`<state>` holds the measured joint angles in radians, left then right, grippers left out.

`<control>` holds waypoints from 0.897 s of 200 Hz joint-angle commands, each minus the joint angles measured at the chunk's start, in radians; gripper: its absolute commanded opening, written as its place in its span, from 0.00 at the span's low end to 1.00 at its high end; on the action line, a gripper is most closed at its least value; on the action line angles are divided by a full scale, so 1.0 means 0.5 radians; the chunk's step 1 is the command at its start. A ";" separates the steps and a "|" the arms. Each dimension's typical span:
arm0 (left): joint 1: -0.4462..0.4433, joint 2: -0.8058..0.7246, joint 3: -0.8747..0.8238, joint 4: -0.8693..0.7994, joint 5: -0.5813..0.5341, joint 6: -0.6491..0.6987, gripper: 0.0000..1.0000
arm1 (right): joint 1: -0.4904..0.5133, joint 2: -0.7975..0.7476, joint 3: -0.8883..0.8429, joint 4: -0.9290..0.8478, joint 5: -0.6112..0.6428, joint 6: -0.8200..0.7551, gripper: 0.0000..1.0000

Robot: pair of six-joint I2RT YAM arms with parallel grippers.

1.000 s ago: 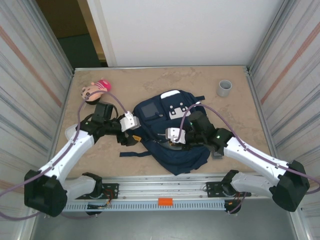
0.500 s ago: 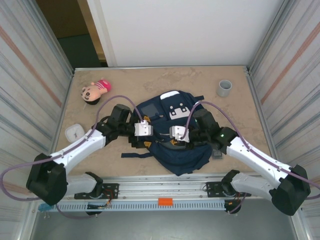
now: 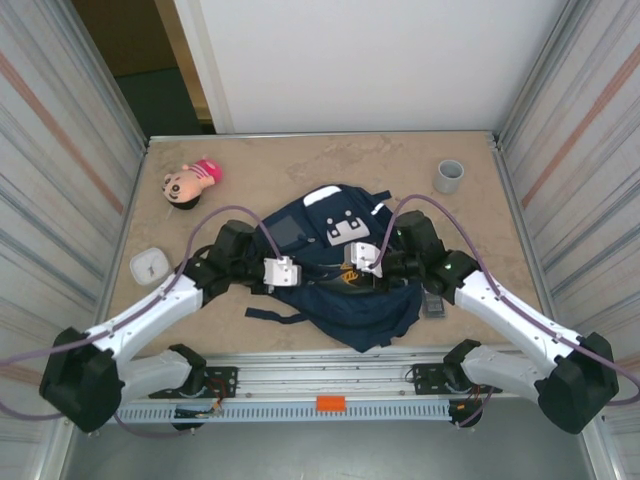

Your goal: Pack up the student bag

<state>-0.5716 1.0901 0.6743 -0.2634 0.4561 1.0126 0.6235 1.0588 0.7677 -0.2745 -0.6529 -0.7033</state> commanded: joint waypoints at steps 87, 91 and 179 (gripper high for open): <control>-0.133 -0.125 0.043 -0.067 -0.129 -1.147 0.00 | 0.078 -0.339 0.295 -0.553 1.000 2.092 0.60; -0.133 -0.118 0.056 -0.080 -0.133 -1.193 0.00 | 0.112 -0.357 0.312 -0.621 1.063 2.189 0.60; -0.136 0.152 0.380 -0.429 -0.174 -1.666 0.00 | 1.415 -0.286 0.399 -0.839 2.326 3.543 0.51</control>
<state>-0.6418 1.1515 0.7914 -0.4370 0.3649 0.3256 1.2259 0.8059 0.9211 -0.6479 0.2508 0.8177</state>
